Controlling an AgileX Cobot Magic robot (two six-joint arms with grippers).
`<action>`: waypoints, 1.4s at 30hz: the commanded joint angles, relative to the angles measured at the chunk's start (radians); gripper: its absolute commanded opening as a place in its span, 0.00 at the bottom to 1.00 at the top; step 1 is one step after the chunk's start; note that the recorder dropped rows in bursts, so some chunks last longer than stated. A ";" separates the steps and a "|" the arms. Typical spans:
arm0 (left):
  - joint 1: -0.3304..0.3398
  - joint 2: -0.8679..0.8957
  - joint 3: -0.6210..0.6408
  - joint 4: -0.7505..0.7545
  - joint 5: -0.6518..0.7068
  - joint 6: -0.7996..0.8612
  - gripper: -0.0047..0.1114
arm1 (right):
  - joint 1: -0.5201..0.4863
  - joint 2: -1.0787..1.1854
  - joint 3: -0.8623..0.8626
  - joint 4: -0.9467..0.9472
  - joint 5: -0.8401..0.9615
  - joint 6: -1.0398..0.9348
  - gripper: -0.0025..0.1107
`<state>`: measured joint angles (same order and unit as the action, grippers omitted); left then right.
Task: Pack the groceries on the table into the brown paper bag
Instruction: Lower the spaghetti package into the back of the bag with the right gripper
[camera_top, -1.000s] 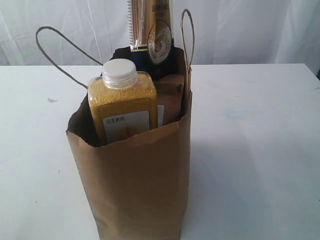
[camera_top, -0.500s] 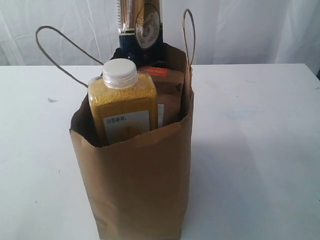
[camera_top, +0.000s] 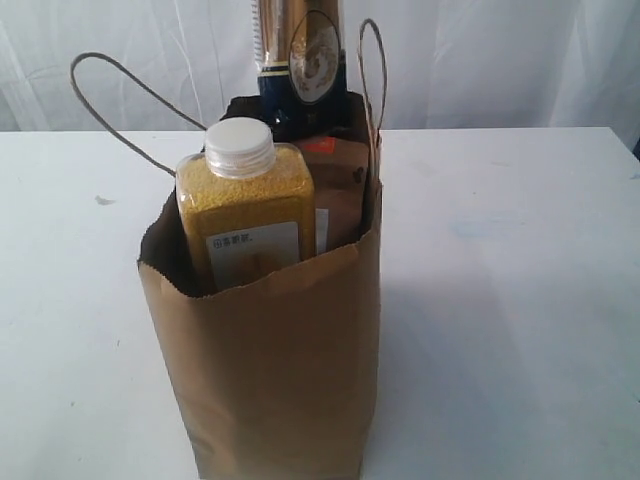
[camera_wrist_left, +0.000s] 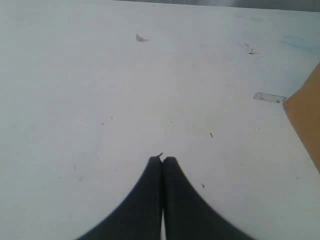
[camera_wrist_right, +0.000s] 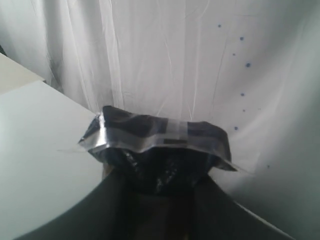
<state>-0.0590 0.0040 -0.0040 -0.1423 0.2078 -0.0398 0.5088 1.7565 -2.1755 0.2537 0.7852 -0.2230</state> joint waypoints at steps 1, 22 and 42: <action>0.001 -0.004 0.004 -0.006 0.000 -0.005 0.04 | -0.003 -0.005 -0.014 -0.083 0.005 0.021 0.02; -0.001 -0.004 0.004 -0.006 0.000 -0.005 0.04 | 0.067 -0.058 -0.014 -0.040 0.134 0.063 0.02; -0.001 -0.004 0.004 -0.006 0.000 -0.005 0.04 | 0.071 -0.106 0.072 0.317 0.250 -0.414 0.02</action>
<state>-0.0590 0.0040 -0.0040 -0.1423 0.2078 -0.0398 0.5878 1.6809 -2.1200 0.4871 1.0866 -0.5840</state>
